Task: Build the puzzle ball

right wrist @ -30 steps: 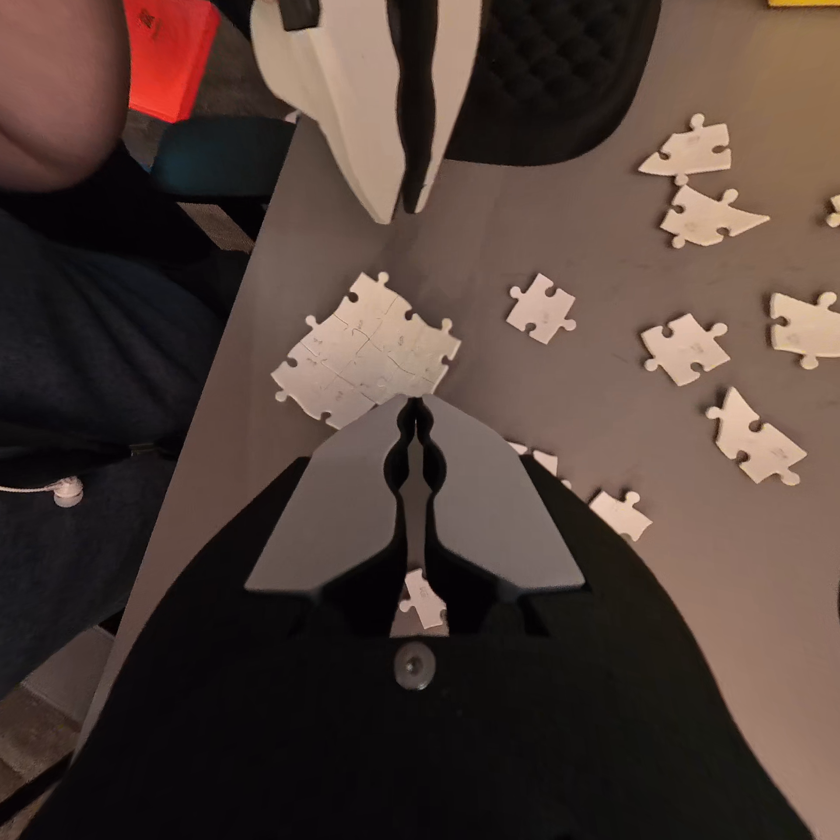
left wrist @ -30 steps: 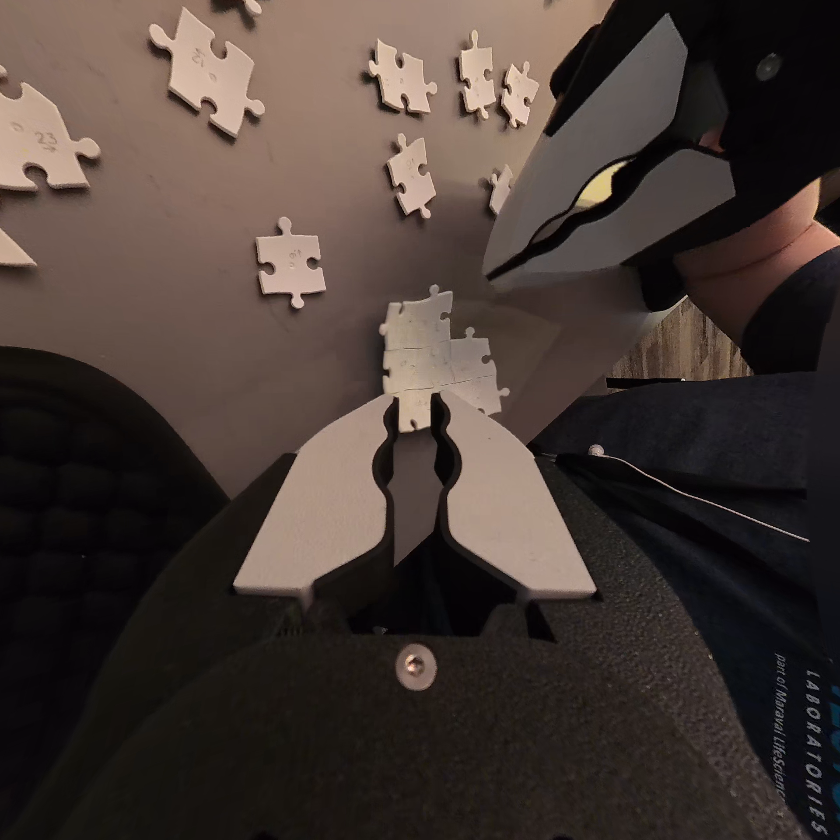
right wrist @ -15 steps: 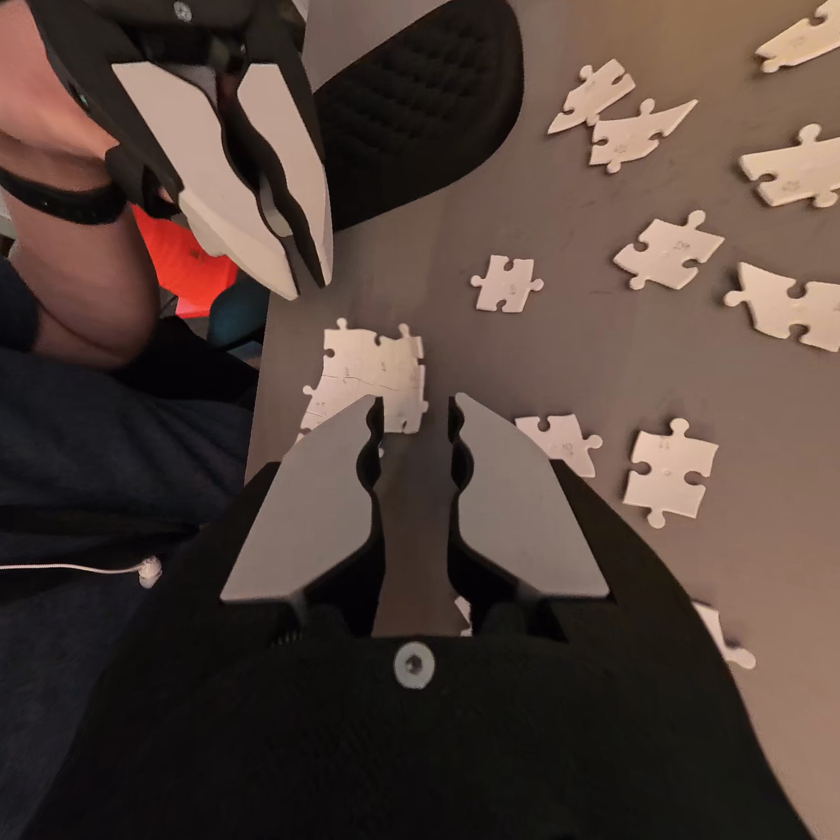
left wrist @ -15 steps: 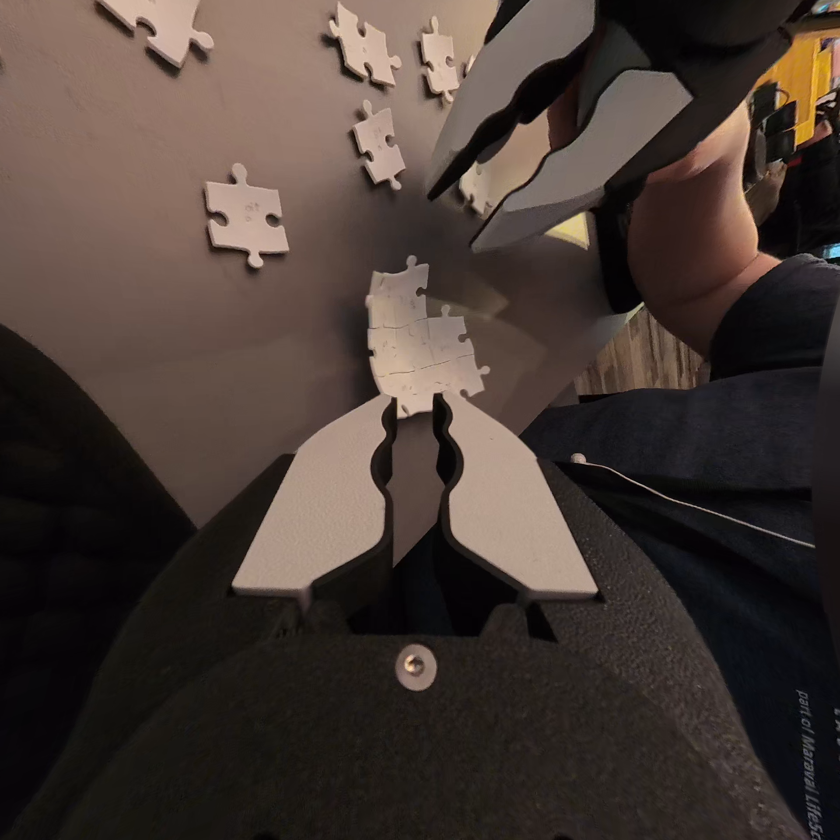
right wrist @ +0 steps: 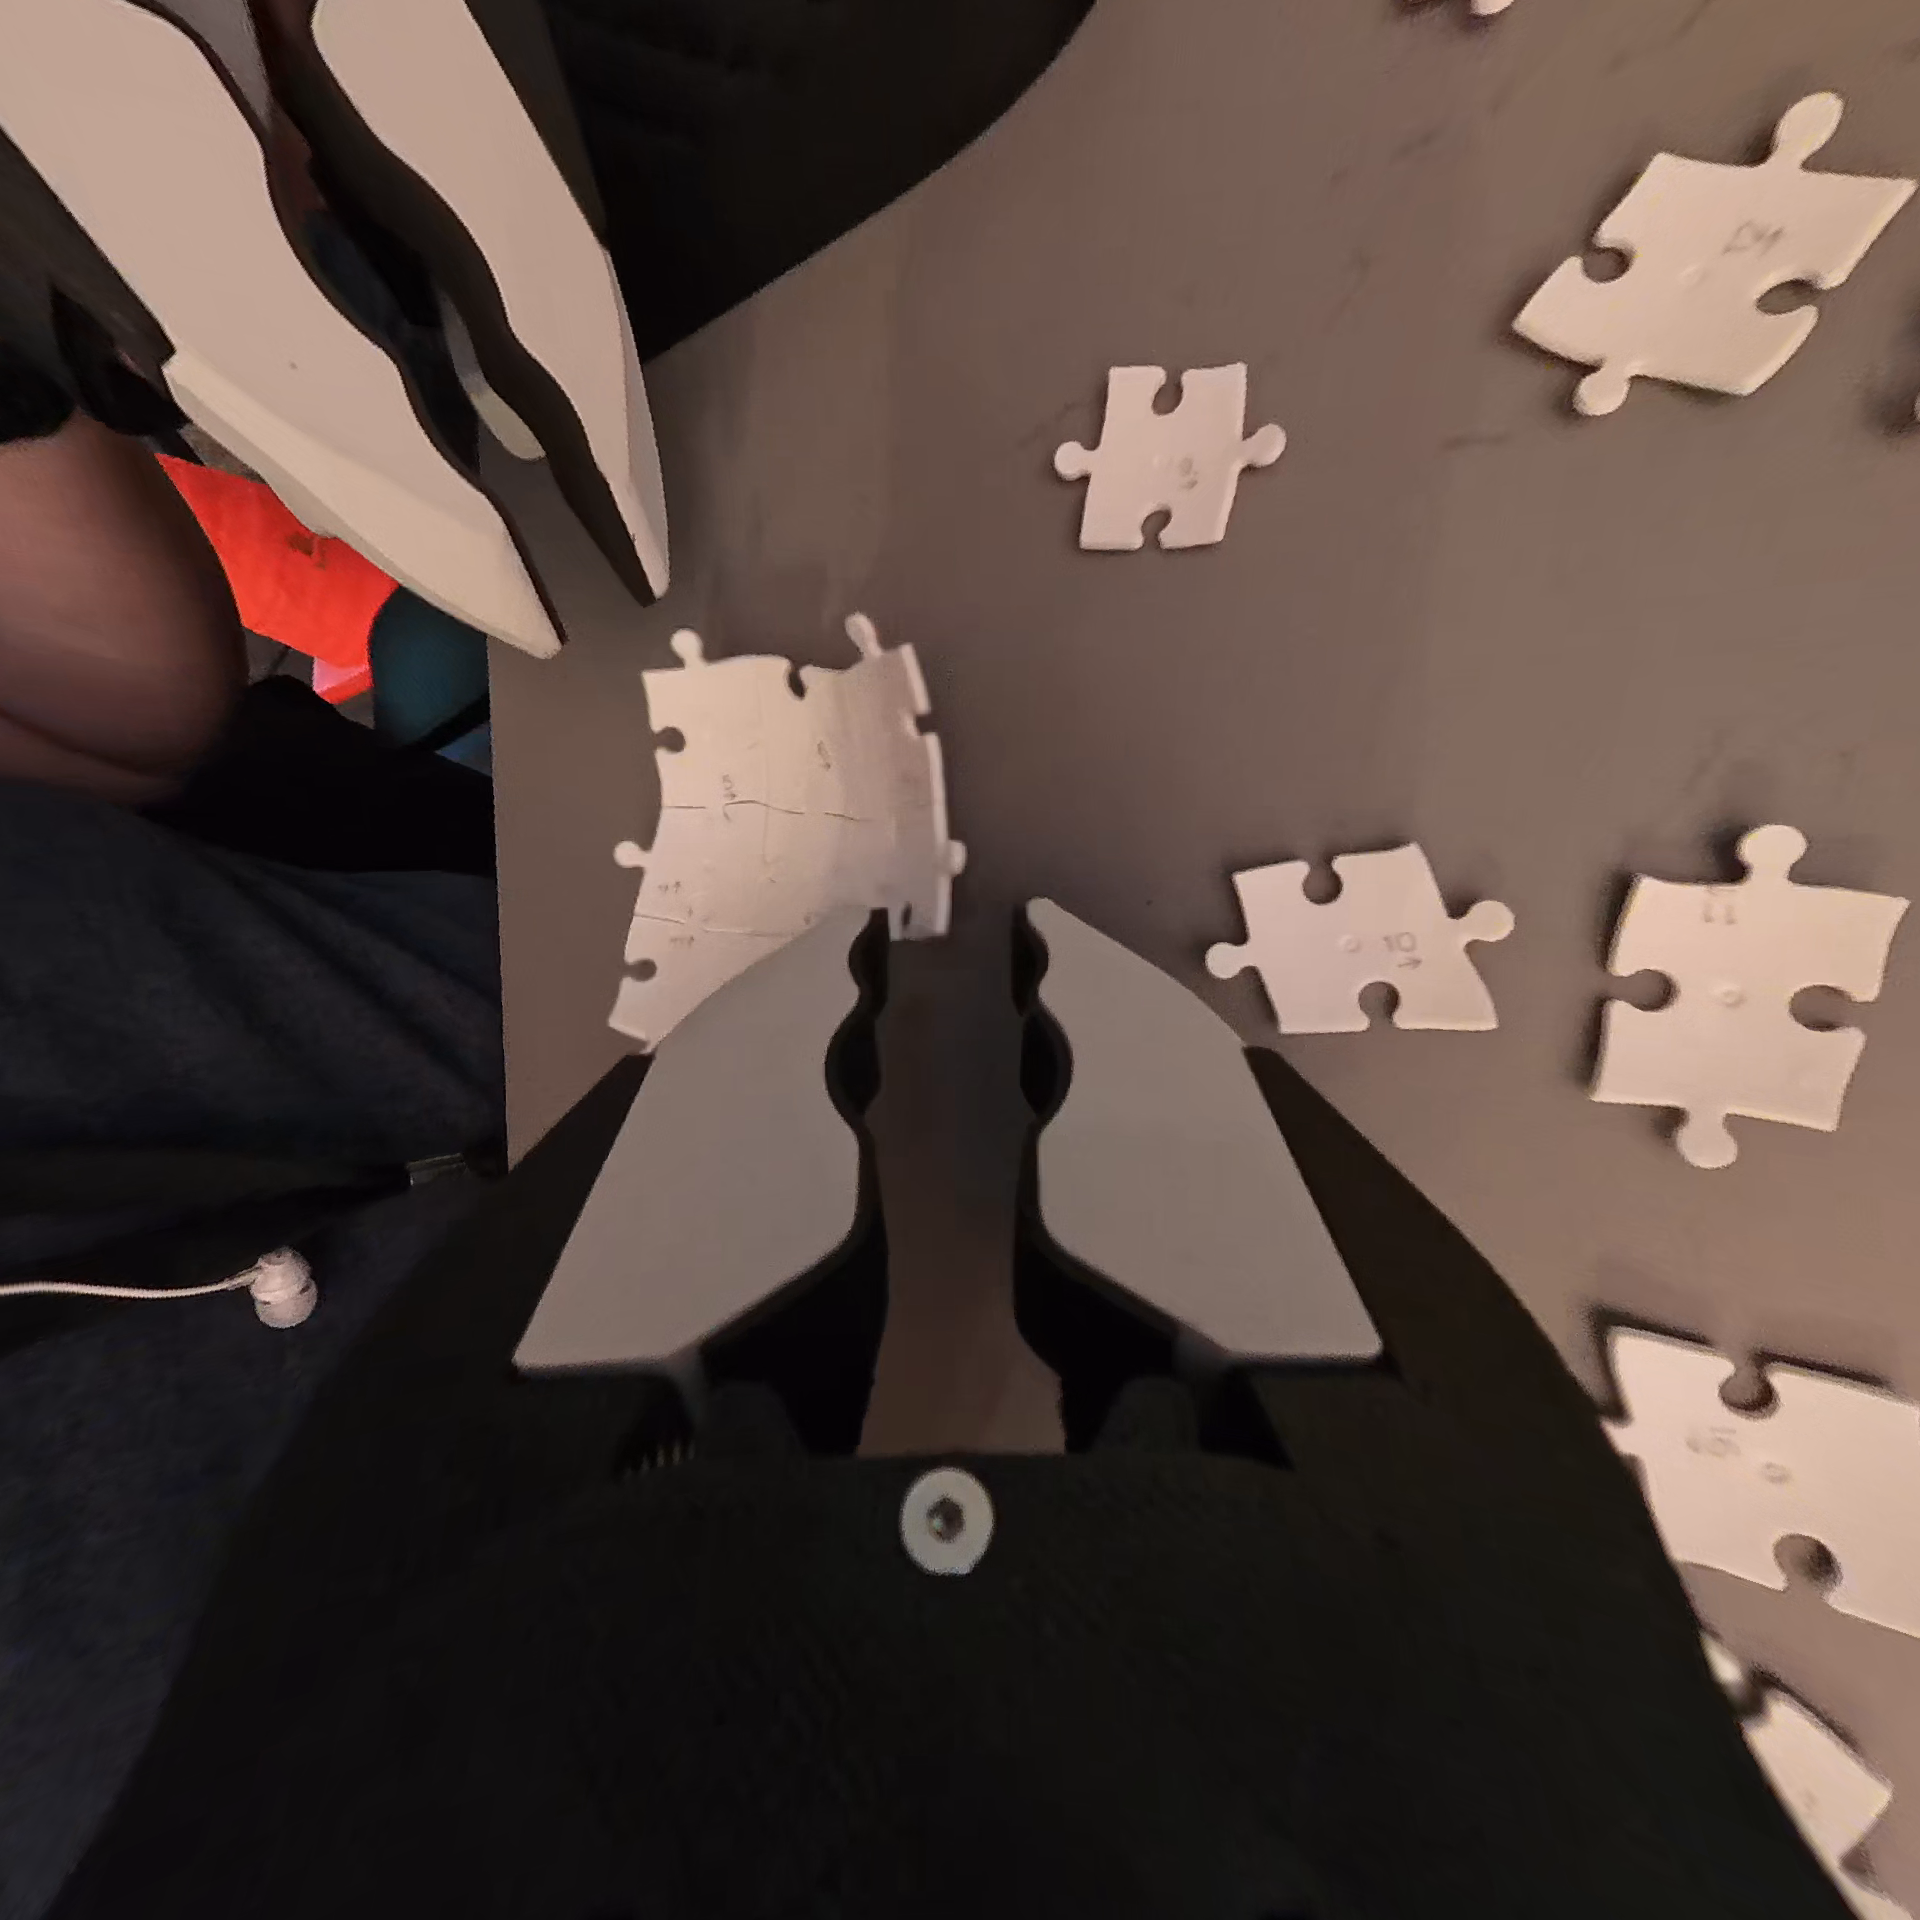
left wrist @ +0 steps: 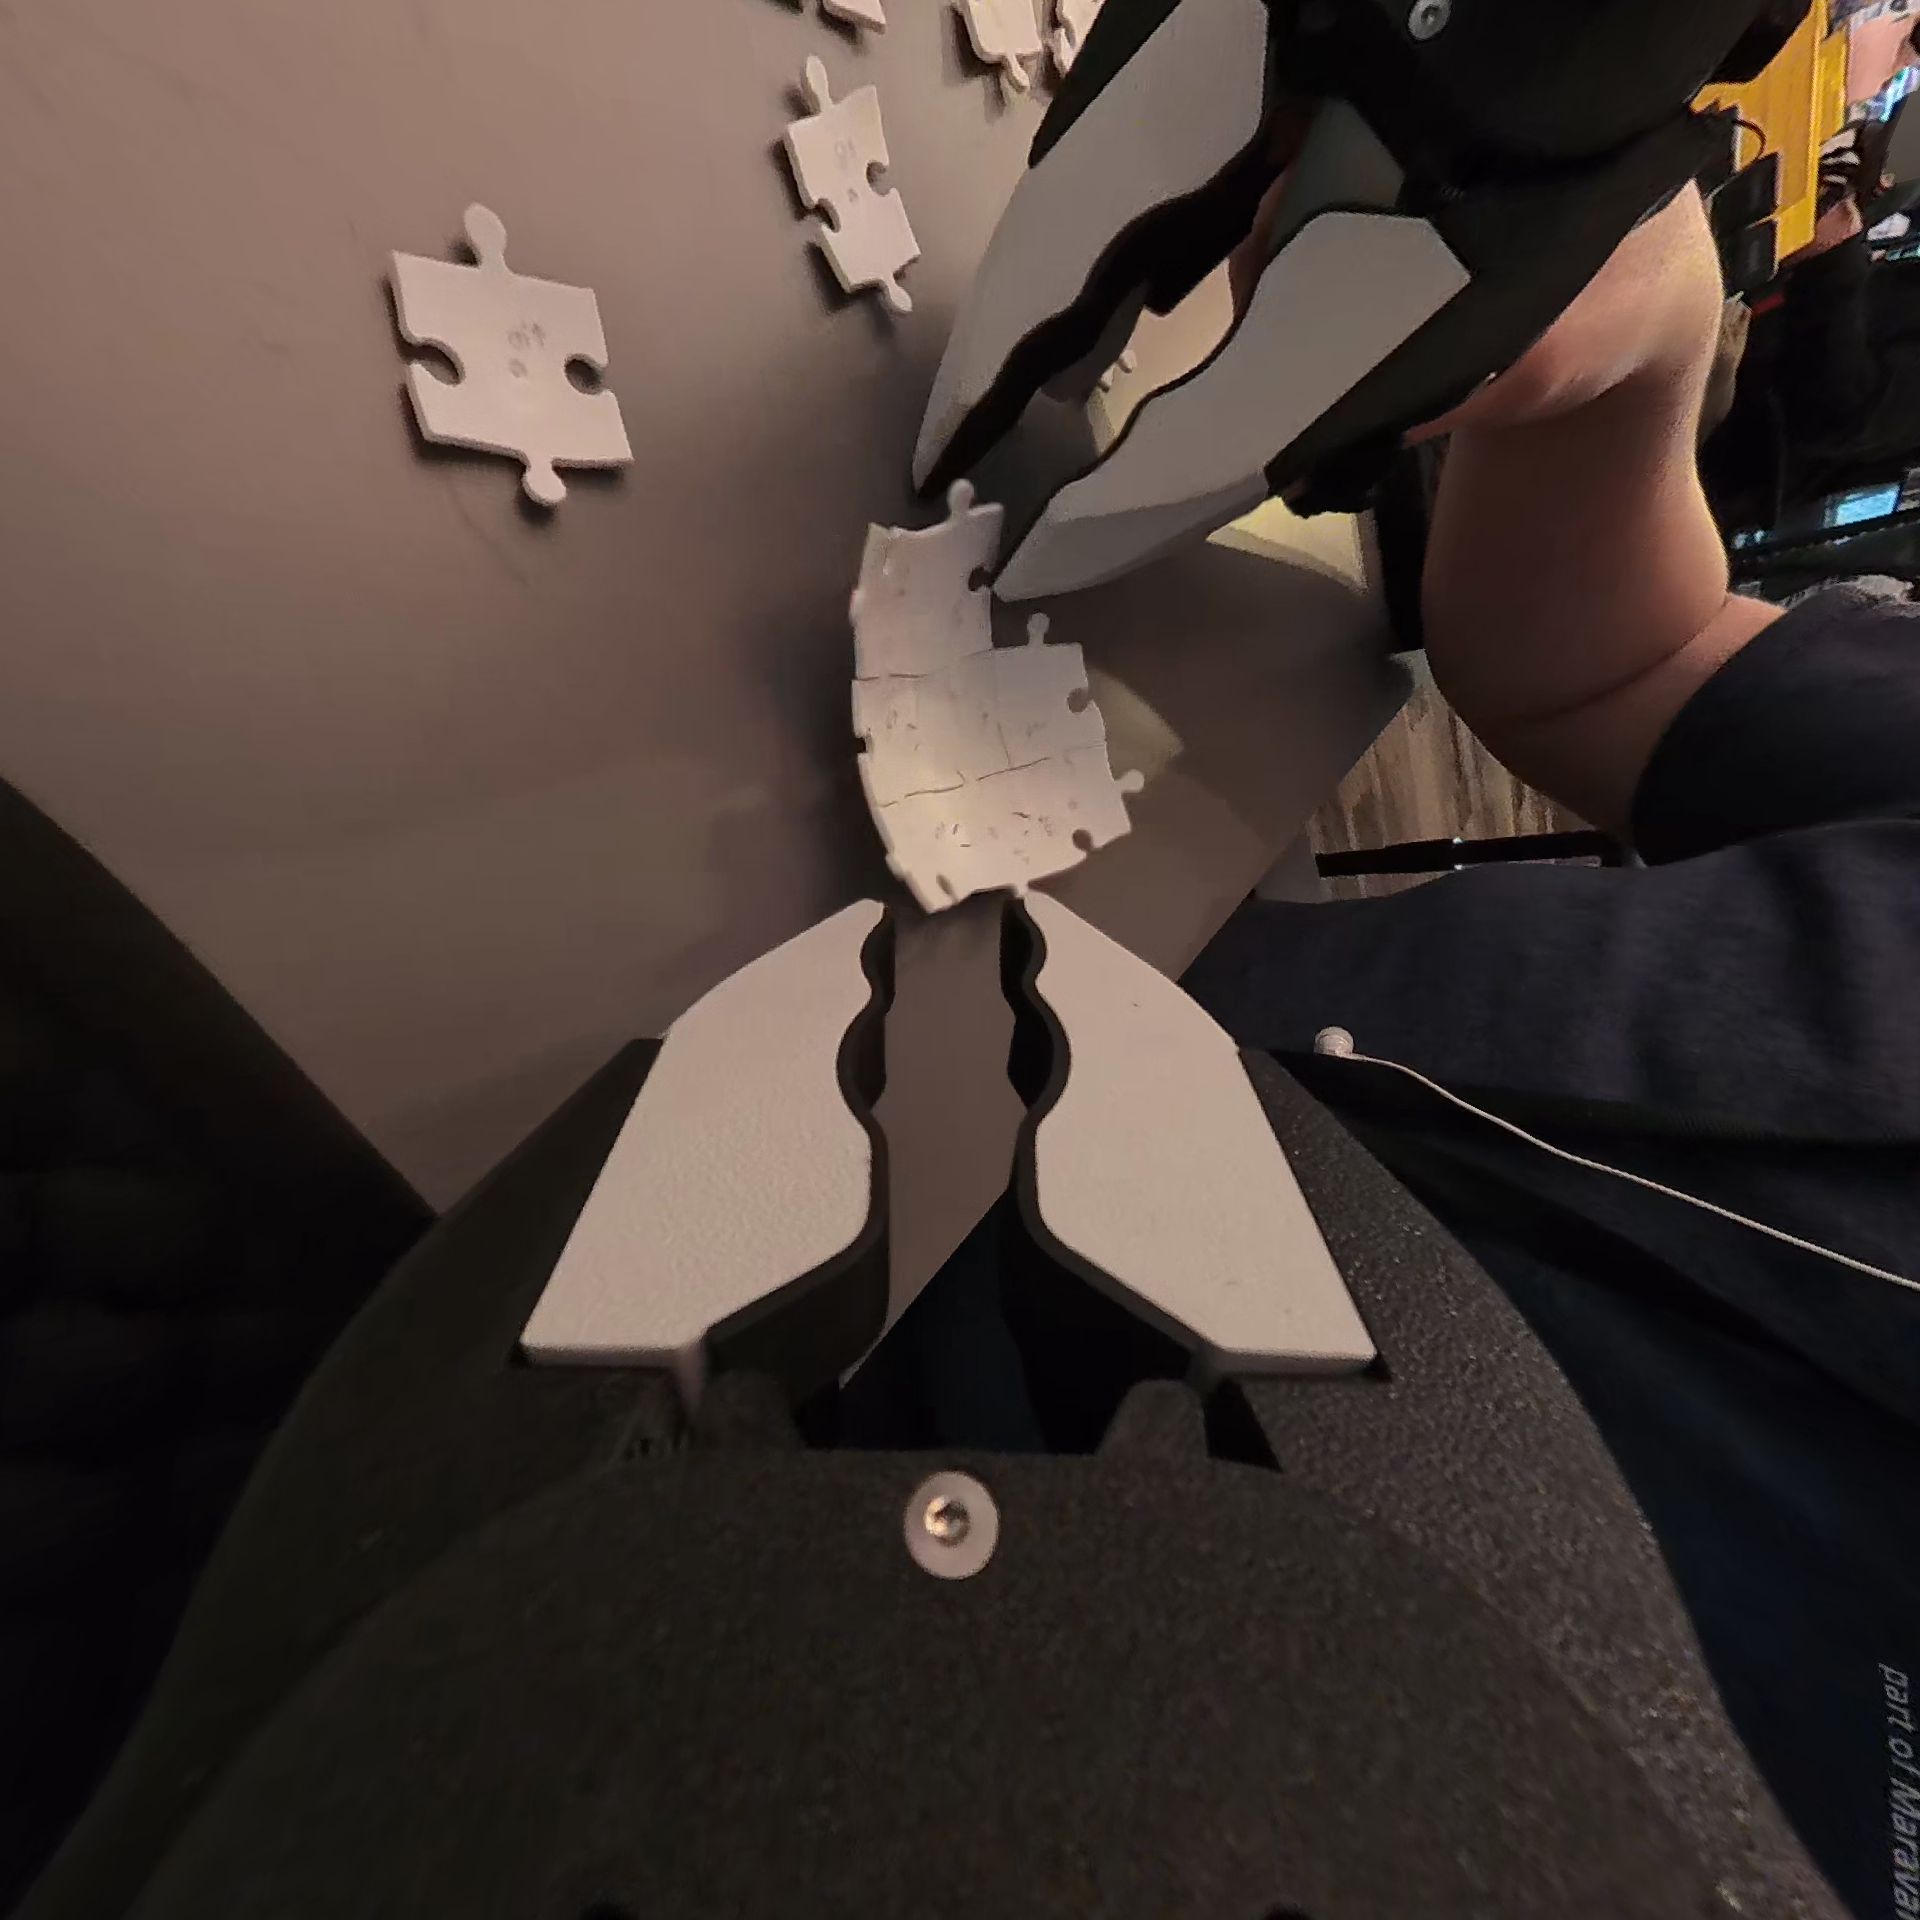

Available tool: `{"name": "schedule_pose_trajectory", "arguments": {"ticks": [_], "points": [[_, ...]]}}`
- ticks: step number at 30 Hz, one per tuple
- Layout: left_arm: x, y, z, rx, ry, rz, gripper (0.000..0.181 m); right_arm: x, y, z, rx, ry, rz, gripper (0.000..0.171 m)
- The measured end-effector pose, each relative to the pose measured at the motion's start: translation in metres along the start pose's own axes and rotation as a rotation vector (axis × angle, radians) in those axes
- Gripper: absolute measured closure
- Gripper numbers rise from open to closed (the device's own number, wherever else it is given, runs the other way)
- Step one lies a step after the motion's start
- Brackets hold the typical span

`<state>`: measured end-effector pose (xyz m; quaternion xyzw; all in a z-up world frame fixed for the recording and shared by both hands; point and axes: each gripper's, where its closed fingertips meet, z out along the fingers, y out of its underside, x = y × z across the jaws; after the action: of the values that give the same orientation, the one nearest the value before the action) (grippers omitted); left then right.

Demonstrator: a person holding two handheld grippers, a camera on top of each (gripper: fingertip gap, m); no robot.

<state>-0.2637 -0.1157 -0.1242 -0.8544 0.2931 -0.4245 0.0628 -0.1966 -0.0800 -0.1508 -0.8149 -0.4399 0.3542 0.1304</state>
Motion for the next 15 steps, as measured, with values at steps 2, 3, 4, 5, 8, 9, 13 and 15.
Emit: {"name": "schedule_pose_trajectory", "arguments": {"ticks": [2,3,4,5,8,9,13,15], "points": [[0.001,0.003,0.002,-0.009,0.015,0.004,0.162,0.000,-0.001,0.001,0.010,-0.010,0.017,0.148],[0.001,0.004,0.003,-0.013,0.022,0.007,0.162,-0.001,-0.001,0.001,0.015,-0.016,0.026,0.148],[0.002,0.005,0.003,-0.017,0.029,0.010,0.162,-0.001,-0.002,0.000,0.021,-0.021,0.035,0.148],[0.002,0.006,0.004,-0.019,0.036,0.014,0.162,0.000,-0.002,-0.001,0.031,-0.020,0.045,0.148],[0.002,0.008,0.005,-0.023,0.054,0.022,0.162,0.003,-0.004,-0.009,0.082,-0.013,0.072,0.148],[0.002,0.008,0.004,-0.022,0.058,0.025,0.162,0.003,-0.005,-0.013,0.109,-0.008,0.080,0.148],[0.000,0.009,0.001,-0.014,0.075,0.036,0.163,-0.002,-0.006,-0.032,0.257,0.003,0.090,0.147],[-0.001,0.007,-0.002,0.002,0.082,0.041,0.163,-0.009,-0.003,-0.041,0.337,0.003,0.080,0.146]]}}
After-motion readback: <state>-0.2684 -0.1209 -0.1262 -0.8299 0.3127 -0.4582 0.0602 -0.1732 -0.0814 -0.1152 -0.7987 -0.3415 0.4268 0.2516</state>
